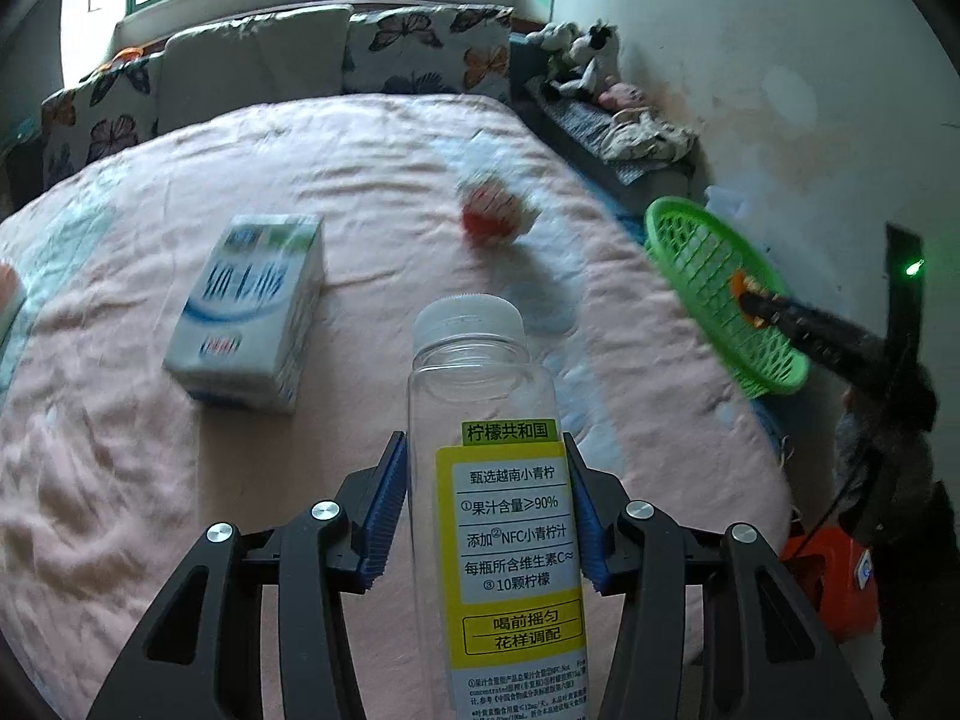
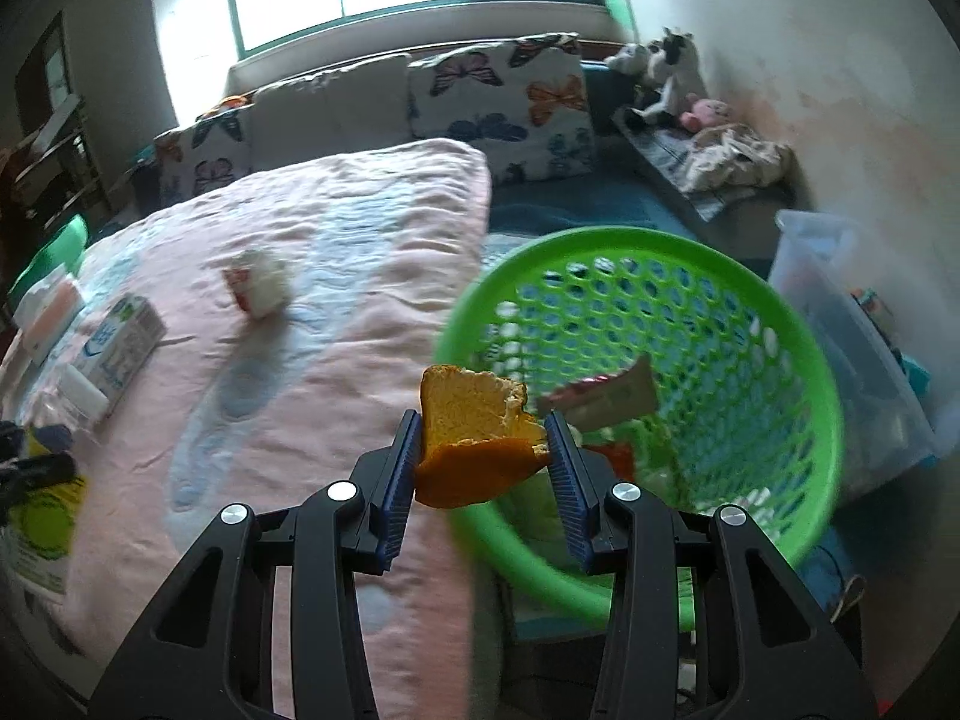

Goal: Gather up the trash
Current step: 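Carry the orange piece into the green basket and open the right gripper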

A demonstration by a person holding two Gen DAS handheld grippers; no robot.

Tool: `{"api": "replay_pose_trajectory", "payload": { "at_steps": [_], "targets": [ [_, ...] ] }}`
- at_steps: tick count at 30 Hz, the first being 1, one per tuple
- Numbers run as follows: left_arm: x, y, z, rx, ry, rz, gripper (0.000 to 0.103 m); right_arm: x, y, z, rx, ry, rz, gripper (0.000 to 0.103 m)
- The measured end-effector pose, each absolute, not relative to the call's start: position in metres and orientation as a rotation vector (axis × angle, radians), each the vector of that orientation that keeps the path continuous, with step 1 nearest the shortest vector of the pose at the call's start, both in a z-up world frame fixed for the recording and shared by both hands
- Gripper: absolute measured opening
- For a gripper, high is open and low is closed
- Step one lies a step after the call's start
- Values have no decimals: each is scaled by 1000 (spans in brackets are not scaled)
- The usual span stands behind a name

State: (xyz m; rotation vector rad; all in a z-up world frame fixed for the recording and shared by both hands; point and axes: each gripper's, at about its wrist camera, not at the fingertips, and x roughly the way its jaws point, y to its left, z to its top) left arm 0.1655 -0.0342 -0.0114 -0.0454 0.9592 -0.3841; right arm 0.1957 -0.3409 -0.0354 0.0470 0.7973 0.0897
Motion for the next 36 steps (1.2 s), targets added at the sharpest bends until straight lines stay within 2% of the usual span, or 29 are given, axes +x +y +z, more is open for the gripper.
{"api": "replay_pose_trajectory", "payload": {
  "at_steps": [9,11,13,18,27,36],
  "targets": [
    [180,-84,28,-31,865,-499,47,201,-378,-43,73,815,13,45],
    [184,-95,34,-26,852,-514,47,201,-386,-44,85,819,5,46],
    [191,-108,41,-25,842,-536,47,199,-392,-42,93,808,-5,54],
    [205,-141,52,-23,828,-589,47,192,-406,-36,111,790,-14,55],
    [226,-206,57,-2,829,-674,47,164,-429,-25,133,738,-38,55],
    [253,-275,37,20,875,-735,47,139,-459,-24,174,709,-81,56]
  ]
}}
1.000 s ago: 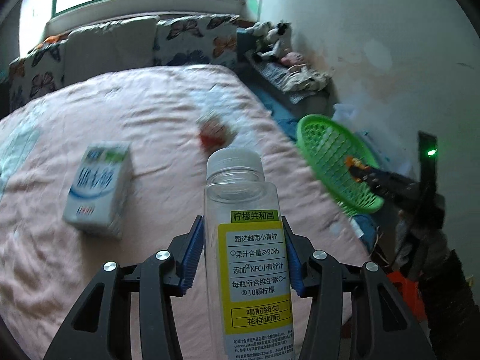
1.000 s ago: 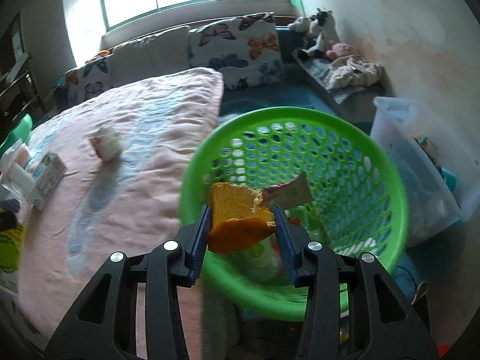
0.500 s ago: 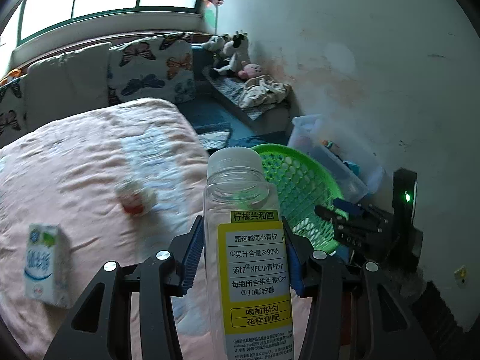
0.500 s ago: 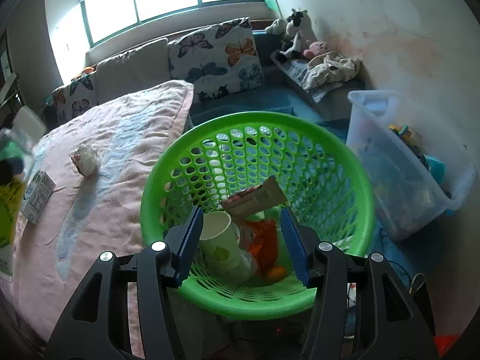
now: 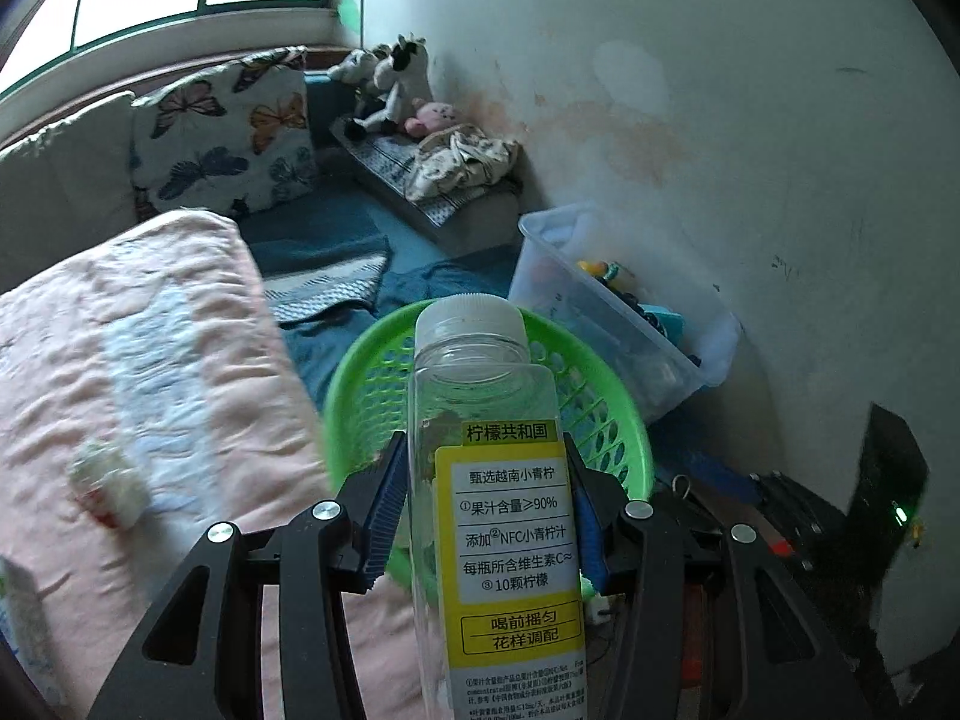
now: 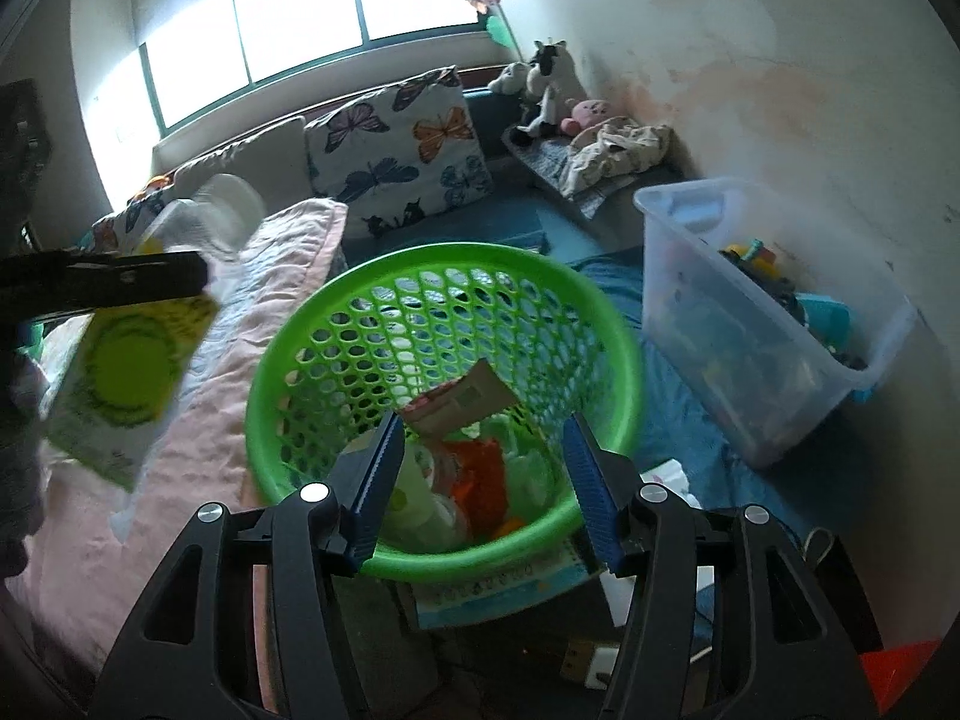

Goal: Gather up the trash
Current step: 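Carry the orange piece into the green basket and open the right gripper, then lower the bottle into the basket and open the left gripper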

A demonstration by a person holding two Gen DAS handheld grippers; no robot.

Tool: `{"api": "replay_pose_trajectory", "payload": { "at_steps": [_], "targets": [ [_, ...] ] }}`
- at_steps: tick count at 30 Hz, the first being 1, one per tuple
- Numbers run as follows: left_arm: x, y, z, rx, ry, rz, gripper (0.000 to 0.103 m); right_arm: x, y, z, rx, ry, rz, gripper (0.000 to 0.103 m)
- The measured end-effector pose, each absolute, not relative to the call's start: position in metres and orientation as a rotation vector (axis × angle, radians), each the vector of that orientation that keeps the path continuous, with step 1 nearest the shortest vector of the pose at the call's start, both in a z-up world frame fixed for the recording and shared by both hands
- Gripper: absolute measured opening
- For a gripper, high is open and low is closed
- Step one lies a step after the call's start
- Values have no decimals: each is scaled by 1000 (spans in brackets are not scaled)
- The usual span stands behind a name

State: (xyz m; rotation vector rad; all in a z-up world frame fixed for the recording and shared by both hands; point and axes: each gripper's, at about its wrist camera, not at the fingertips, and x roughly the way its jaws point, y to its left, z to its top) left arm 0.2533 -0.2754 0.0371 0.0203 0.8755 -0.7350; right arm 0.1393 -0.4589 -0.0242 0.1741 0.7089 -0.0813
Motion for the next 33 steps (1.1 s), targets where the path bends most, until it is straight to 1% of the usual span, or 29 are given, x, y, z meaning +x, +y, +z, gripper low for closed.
{"api": "replay_pose_trajectory", "payload": {
  "at_steps": [7,15,17,18,19,20,26,31,33],
  "targets": [
    [274,-321,13,17,919,-762,47,127,-473,-32,185,710,-113,56],
    [293,-351,-10,-23,980,-757,47,121,-484,-41,222,721,-127,56],
    [295,-355,-16,-26,999,-755,51,120,-484,-43,229,725,-128,56],
    [296,-357,-18,-30,1000,-755,60,119,-485,-43,230,725,-128,56],
    [296,-356,-18,-35,996,-755,69,119,-485,-44,230,725,-130,56],
    [296,-355,-19,-42,996,-761,71,119,-486,-44,230,726,-131,56],
    [283,-330,-10,-34,952,-751,71,117,-481,-43,230,726,-121,56],
    [271,-287,2,-50,921,-700,71,114,-463,-34,210,711,-88,56],
    [265,-271,6,-36,908,-667,71,114,-453,-29,199,700,-69,59]
  ]
}}
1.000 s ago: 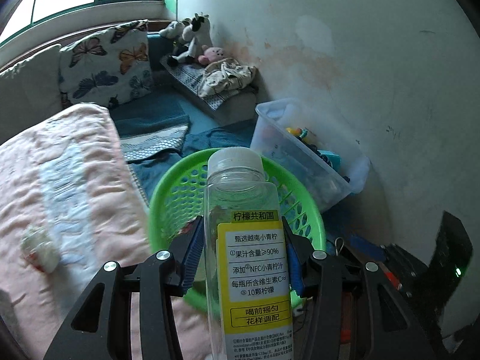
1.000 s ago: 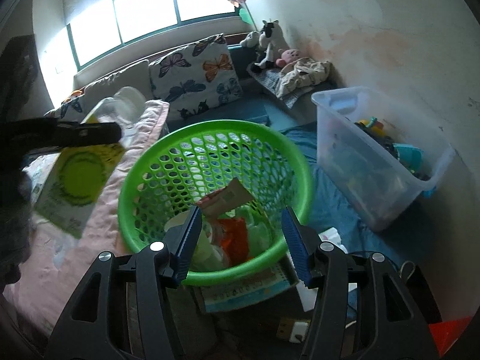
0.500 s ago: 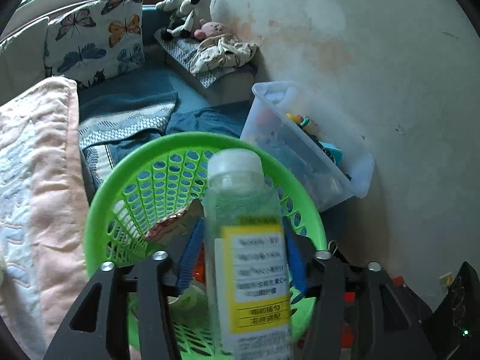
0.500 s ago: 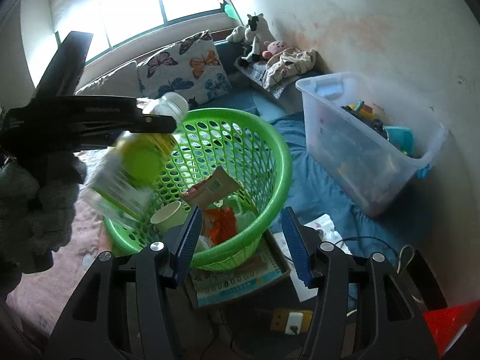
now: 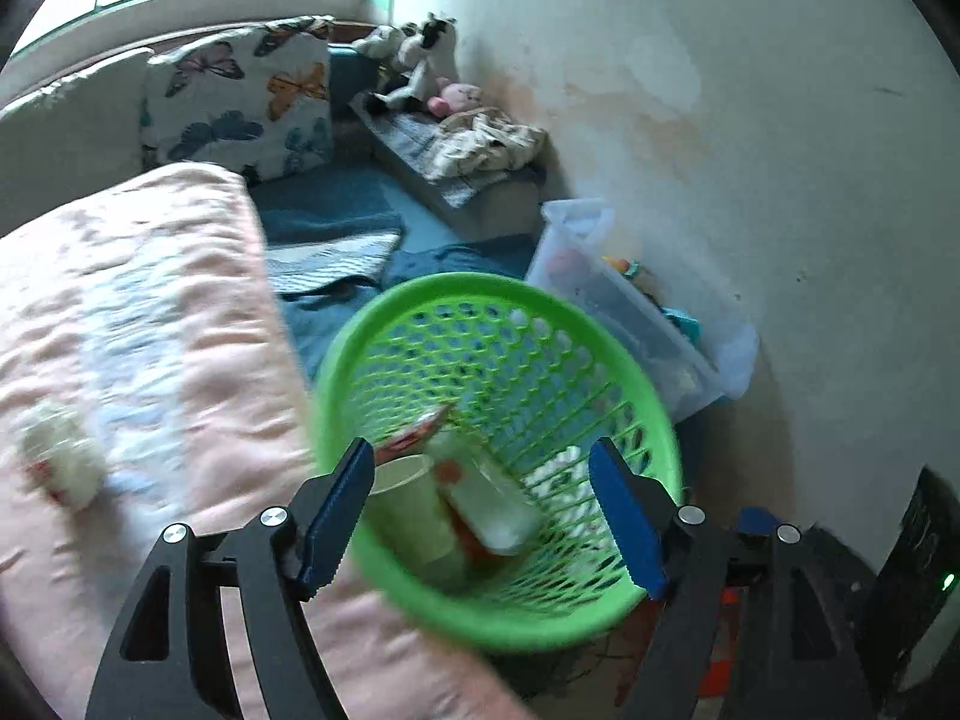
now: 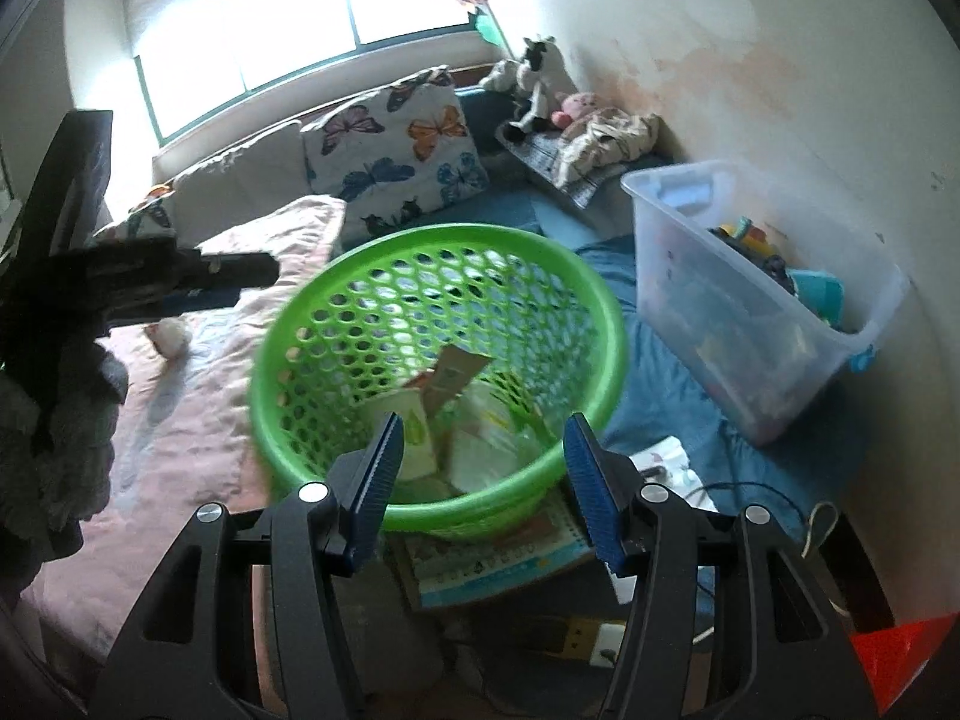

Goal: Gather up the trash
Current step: 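Lower the bottle into the basket and open the left gripper, then move the left gripper to the white milk carton and grasp it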

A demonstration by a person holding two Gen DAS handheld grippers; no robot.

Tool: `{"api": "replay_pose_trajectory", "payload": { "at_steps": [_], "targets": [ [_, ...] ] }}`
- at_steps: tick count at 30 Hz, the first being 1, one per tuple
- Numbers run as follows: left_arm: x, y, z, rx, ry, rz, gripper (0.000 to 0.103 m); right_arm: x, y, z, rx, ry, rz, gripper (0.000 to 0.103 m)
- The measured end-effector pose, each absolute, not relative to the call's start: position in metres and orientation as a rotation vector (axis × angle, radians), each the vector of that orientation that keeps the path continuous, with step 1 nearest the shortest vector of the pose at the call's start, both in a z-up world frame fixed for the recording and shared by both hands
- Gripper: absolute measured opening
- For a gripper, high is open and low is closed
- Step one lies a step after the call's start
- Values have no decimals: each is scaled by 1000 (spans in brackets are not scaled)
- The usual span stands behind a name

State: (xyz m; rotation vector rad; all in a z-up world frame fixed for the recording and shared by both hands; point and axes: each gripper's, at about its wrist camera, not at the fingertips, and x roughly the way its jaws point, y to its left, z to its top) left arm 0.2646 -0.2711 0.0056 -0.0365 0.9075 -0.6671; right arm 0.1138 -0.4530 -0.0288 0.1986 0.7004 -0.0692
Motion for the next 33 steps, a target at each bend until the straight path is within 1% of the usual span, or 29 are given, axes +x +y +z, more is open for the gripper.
{"api": "replay_pose_trajectory", "payload": {
  "at_steps": [6,9,15,26,29,31,33],
  "targets": [
    [244,-217,6,-31,897,-594,71,119,-426,-16,167,682,-19,61],
    [234,-186,3,-34,892,-538,71,122,-408,-10,164,674,18,65],
    [217,-124,-8,-58,898,-426,75,134,-376,-5,137,679,70,67],
    [200,-30,-11,-82,849,-214,76,159,-316,3,80,683,177,69],
    [196,-4,-13,-77,822,-133,77,165,-303,4,66,684,197,70],
    [194,8,-14,-75,815,-100,80,169,-296,3,62,688,212,71],
    [194,21,-17,-79,816,-65,81,174,-288,2,61,694,230,71]
  ]
}}
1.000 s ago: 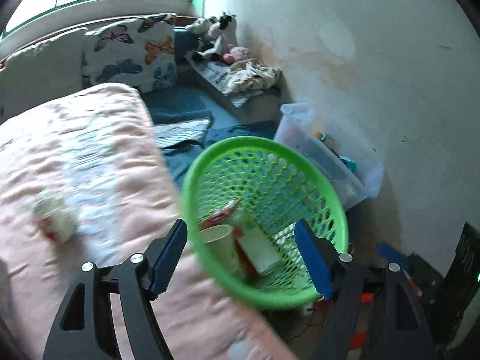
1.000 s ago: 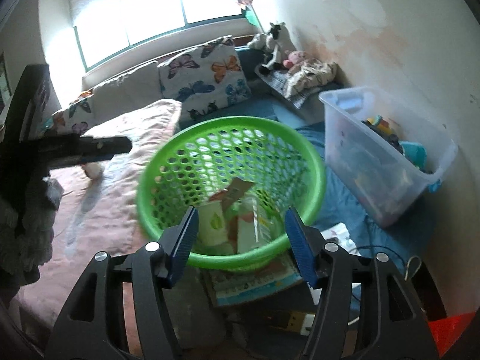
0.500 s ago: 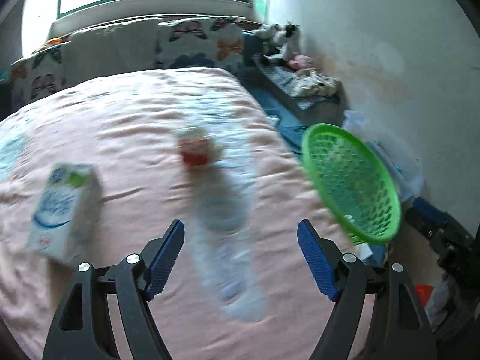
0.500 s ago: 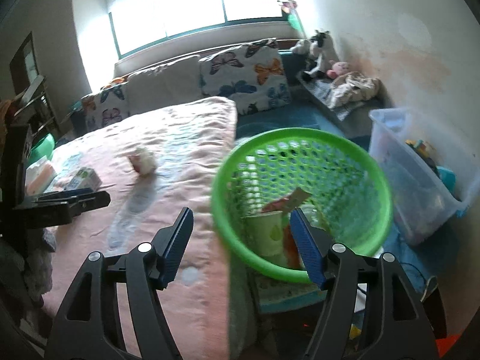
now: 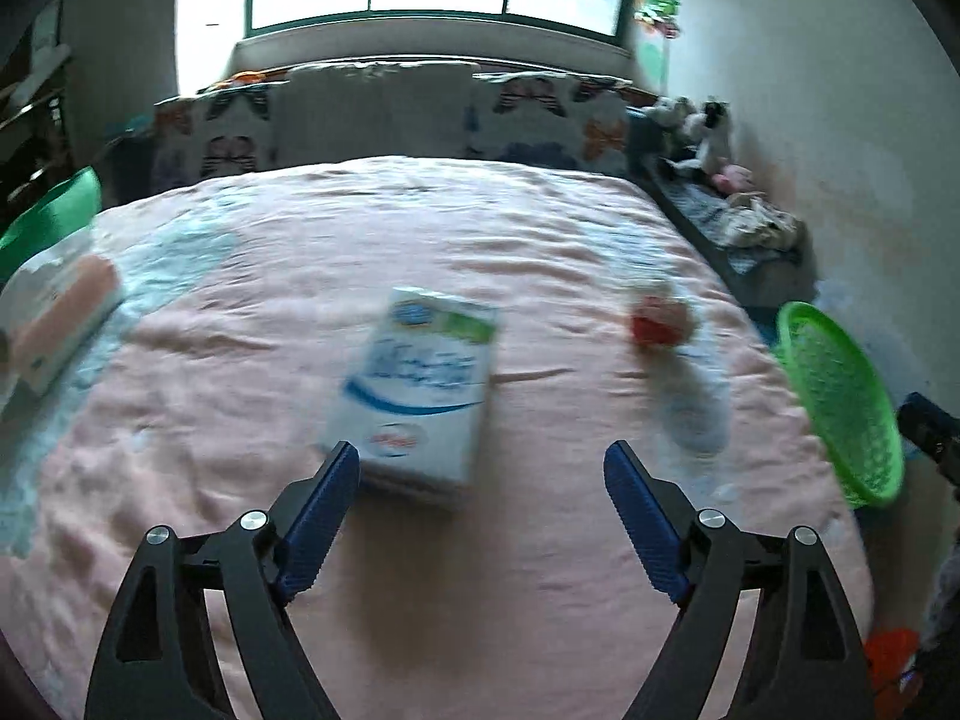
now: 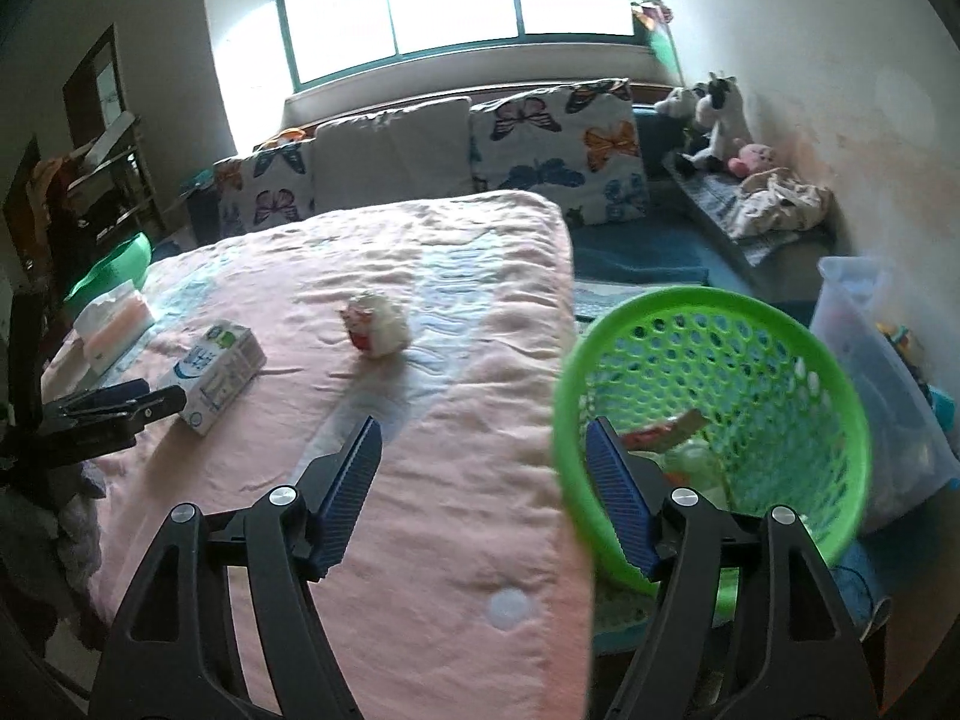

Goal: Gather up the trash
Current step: 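Move the left gripper to the white milk carton and grasp it, then grasp the crumpled white-and-red tissue with the right gripper while the left holds the carton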

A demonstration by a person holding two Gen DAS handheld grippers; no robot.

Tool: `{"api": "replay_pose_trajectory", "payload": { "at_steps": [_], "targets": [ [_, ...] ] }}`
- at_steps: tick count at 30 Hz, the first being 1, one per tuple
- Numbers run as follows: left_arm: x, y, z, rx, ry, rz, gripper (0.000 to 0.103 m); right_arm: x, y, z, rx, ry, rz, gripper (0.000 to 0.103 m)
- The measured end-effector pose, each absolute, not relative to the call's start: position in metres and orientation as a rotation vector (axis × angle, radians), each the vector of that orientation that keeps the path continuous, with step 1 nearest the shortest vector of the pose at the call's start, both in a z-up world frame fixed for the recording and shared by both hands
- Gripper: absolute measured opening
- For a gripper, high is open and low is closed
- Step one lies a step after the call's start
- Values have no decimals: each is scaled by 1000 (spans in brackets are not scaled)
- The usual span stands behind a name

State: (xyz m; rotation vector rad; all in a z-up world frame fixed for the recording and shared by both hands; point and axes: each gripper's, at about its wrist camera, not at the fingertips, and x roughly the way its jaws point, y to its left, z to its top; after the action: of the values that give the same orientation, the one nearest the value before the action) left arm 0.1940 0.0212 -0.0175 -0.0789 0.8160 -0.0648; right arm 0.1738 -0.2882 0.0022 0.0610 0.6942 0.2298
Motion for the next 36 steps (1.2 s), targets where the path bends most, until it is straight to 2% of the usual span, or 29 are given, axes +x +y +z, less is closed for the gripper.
{"api": "replay_pose_trajectory", "payload": {
  "at_steps": [7,20,26,36],
  "targets": [
    [206,48,-33,-97,855,-39,86,180,-266,1,37,707,267,74],
    [236,46,-55,-55,887,-41,85,203,-240,-4,20,742,326,76],
    [240,43,-58,-52,882,-57,66,221,-231,-4,23,756,355,76],
    [229,51,-43,-69,866,-80,65,258,-209,-16,21,780,395,76]
  ]
}}
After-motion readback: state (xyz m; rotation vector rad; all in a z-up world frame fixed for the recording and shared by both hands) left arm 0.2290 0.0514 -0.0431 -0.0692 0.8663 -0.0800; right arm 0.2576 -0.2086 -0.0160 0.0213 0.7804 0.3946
